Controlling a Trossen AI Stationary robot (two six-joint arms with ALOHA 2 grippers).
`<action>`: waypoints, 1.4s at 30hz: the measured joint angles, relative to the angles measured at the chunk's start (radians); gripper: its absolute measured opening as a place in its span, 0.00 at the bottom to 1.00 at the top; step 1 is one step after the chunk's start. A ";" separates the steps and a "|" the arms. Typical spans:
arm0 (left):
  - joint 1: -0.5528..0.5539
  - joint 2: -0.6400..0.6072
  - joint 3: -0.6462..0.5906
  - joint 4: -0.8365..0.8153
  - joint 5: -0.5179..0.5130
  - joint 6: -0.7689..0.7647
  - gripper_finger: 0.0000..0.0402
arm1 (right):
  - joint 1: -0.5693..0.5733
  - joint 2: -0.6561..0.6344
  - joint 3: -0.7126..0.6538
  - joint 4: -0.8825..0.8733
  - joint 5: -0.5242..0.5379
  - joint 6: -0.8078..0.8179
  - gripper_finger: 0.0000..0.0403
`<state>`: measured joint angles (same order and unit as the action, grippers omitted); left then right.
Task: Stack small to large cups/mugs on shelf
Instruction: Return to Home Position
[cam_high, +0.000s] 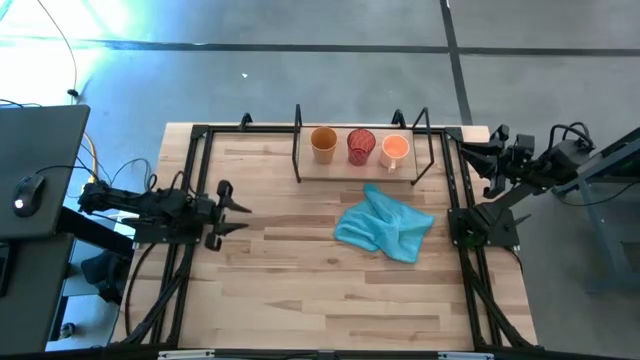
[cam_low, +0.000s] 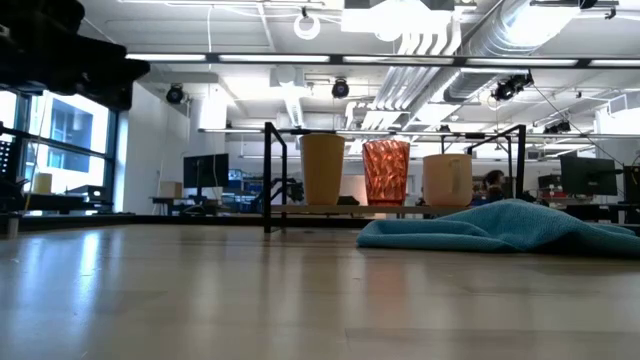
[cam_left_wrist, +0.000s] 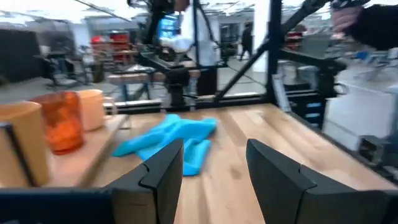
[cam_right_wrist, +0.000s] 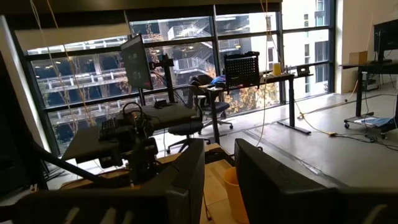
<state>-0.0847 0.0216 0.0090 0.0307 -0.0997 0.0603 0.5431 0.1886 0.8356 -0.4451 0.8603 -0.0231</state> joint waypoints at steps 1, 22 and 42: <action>0.000 0.000 0.000 0.004 -0.019 0.014 0.41 | 0.000 0.000 0.000 0.000 0.000 0.000 0.19; 0.000 0.000 0.000 0.004 -0.013 0.012 0.41 | 0.000 0.002 0.000 -0.035 -0.004 0.069 0.19; -0.001 0.000 0.000 -0.005 0.040 -0.042 0.41 | 0.000 0.002 0.000 -0.116 -0.112 0.077 0.19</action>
<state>-0.0853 0.0216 0.0090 0.0257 -0.0601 0.0185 0.5430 0.1905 0.8356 -0.5610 0.7484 0.0544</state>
